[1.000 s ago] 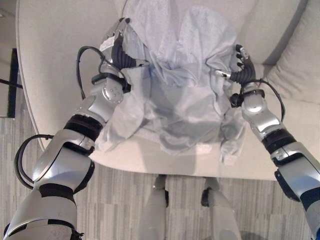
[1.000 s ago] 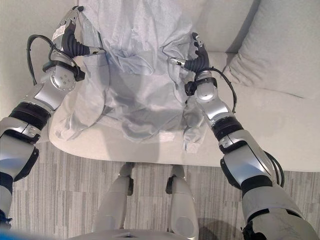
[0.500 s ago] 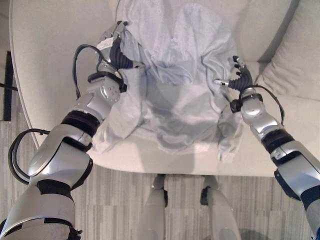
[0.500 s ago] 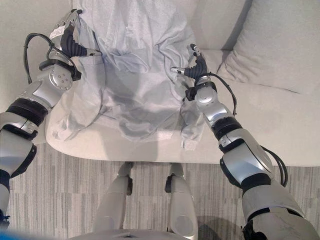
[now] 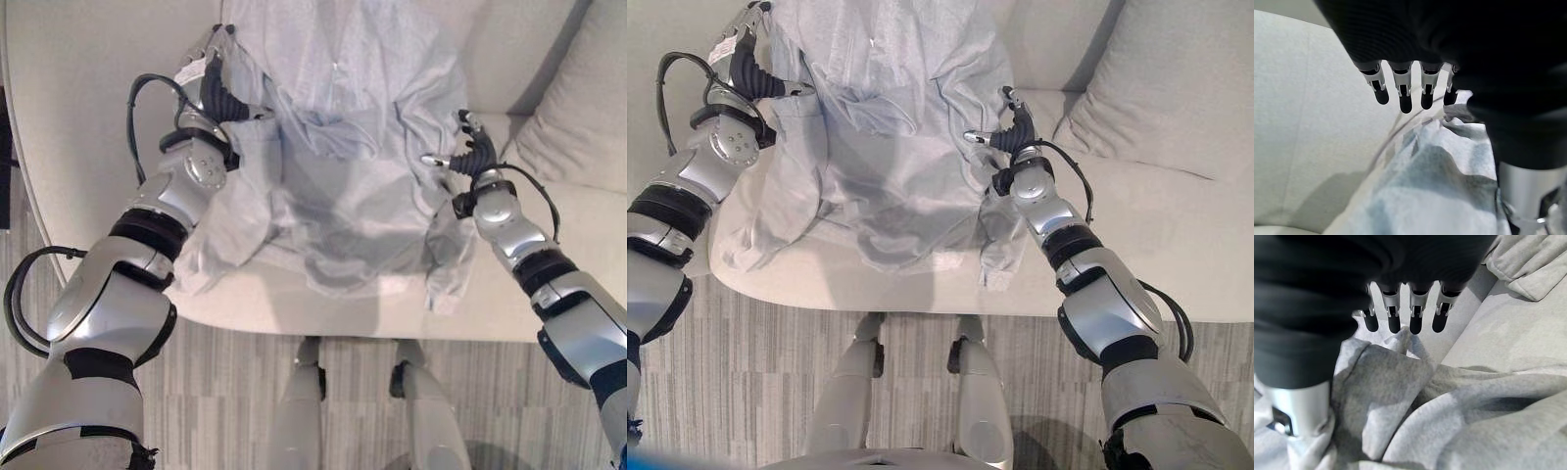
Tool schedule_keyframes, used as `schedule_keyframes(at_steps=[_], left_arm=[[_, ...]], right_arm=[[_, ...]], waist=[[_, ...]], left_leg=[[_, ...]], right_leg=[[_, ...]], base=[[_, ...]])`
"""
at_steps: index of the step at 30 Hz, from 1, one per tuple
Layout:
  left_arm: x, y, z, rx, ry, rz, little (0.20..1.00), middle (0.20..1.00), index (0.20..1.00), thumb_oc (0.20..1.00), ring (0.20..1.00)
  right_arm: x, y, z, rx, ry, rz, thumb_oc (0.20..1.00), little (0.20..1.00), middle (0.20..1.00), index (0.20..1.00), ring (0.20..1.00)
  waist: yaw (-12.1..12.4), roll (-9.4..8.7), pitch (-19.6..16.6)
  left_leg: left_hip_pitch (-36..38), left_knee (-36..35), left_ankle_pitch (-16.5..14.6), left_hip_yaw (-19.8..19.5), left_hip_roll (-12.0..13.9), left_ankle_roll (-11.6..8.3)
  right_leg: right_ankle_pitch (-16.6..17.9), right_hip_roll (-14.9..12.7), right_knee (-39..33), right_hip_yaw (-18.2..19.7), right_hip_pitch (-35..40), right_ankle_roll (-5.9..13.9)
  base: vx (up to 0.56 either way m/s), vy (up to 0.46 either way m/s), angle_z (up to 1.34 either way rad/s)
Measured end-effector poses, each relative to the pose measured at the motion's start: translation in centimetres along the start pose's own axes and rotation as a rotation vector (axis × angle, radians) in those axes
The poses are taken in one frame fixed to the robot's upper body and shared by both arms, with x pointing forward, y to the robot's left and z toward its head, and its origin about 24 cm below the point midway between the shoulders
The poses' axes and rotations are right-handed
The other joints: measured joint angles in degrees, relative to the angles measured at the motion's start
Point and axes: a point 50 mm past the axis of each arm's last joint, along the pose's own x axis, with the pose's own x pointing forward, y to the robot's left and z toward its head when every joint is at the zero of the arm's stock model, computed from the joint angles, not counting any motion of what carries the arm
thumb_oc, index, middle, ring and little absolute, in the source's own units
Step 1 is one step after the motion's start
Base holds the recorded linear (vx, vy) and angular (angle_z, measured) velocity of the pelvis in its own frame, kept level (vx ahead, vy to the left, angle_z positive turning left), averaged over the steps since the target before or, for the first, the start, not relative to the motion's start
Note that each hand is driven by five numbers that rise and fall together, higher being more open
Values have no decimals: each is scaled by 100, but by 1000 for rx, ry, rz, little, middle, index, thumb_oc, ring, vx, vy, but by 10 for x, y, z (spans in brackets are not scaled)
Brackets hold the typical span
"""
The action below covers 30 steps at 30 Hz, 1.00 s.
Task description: Hang the clothes on the sofa on the clothes rack.
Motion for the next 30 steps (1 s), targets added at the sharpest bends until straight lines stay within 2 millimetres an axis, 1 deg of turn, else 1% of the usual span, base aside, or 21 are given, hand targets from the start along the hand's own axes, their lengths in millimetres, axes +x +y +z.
schedule_keyframes(at_steps=[3, 7, 10, 14, 17, 20, 24, 30], left_arm=[[-1, 0, -6, 14, 30, -2, 1000, 1000, 1000, 1000, 1000], [-1, 0, -9, 20, 43, -3, 1000, 1000, 1000, 1000, 1000], [-2, 0, -13, 27, 59, -4, 1000, 1000, 1000, 1000, 1000], [-2, 0, -14, 26, 62, -5, 1000, 1000, 1000, 1000, 1000], [-2, 0, -14, -6, 76, 0, 1000, 1000, 1000, 1000, 1000], [-1, 0, -14, -5, 77, 0, 1000, 1000, 1000, 1000, 1000], [-1, -3, -11, -21, 76, -5, 1000, 1000, 1000, 1000, 1000], [-3, -23, 6, -136, 79, -39, 1000, 1000, 1000, 1000, 1000]], right_arm=[[0, 2, 2, 2, -5, 4, 1000, 1000, 1000, 1000, 1000], [1, 4, 5, 5, -13, 10, 1000, 1000, 1000, 1000, 1000], [3, 6, 11, -1, -31, 18, 1000, 1000, 1000, 1000, 1000], [6, 10, 22, -5, -61, 31, 1000, 1000, 1000, 1000, 1000], [7, 22, 35, 20, -93, 55, 1000, 1000, 1000, 1000, 1000], [7, 22, 36, 19, -90, 49, 1000, 1000, 1000, 1000, 1000], [7, 26, 37, 26, -91, 47, 1000, 1000, 1000, 1000, 1000], [7, 28, 38, 27, -88, 50, 1000, 1000, 1000, 1000, 1000]], waist=[[10, -1, 0], [24, -1, 1], [25, -1, 1], [27, -1, 1], [18, -1, 1], [24, -1, 1], [15, -1, 1], [8, -2, 1]], left_leg=[[-9, 2, 1, -11, 0, -1], [-20, 1, 1, -30, 0, -1], [-23, 2, 2, -40, 4, -2], [-37, 2, 11, -75, 5, -15], [-71, 19, 17, -118, 13, -25], [-94, 33, 18, -137, 7, -26], [-113, 49, 18, -138, 8, -26], [-122, 63, 18, -138, 6, -26]], right_leg=[[0, 1, 0, -12, 2, 0], [0, 0, 0, -31, 2, 0], [0, 4, 0, -40, 2, 0], [0, 7, 0, -61, 3, 0], [-1, 16, 0, -96, 1, 1], [-1, 12, 0, -110, 0, 1], [-1, 14, 0, -109, -10, 1], [0, 13, 0, -107, -10, 0]], base=[[0, 0, 0], [0, 0, 0], [0, 0, 0], [5, -2, 1], [12, -7, 6], [8, -3, 4], [0, 0, 0], [0, 0, 0]])
